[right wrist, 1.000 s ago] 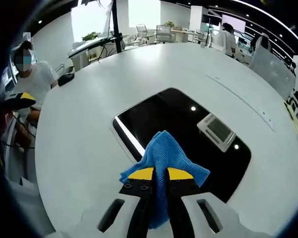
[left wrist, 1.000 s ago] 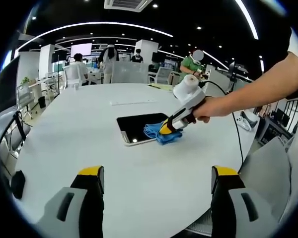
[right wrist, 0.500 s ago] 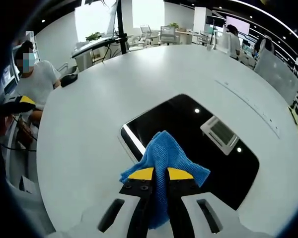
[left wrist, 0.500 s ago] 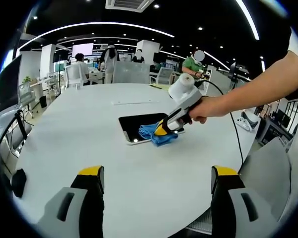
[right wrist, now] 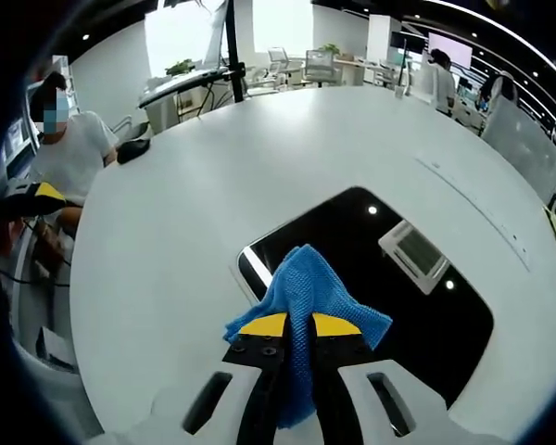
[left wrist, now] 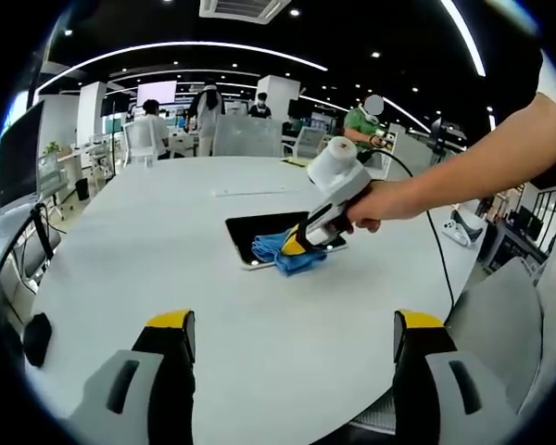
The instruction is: Wipe the mirror surface with the cleaning cloth until all visible marks leave the cleaned area.
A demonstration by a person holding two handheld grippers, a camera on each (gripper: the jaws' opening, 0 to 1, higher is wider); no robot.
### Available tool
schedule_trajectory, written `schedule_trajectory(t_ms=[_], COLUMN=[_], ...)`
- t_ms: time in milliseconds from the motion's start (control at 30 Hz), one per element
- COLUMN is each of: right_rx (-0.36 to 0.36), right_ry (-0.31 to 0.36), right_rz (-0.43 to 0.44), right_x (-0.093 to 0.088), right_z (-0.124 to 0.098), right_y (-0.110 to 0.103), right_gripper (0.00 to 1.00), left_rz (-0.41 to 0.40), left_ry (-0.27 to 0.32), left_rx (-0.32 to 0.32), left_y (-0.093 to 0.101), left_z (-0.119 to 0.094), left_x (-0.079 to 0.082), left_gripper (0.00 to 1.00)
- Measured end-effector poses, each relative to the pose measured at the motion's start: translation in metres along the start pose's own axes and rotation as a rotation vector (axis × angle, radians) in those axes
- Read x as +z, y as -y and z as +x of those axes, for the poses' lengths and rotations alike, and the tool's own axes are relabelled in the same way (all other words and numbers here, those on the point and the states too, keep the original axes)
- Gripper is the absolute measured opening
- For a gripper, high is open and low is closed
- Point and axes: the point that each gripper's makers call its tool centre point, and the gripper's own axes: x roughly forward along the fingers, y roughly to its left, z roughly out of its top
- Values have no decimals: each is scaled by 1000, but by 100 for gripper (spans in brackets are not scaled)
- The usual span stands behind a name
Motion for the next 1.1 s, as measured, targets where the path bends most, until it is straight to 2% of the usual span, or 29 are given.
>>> schedule_trajectory(t_ms=[1100], right_rx=[24], right_ry=[17], right_rz=[-19], right_x=[22], right_z=[20], right_y=[-11], right_gripper=[4], left_rz=[-21], left_ry=[3], left_rx=[-1], left_y=[-7], left_z=[3], left_x=[-6], left_gripper=[88])
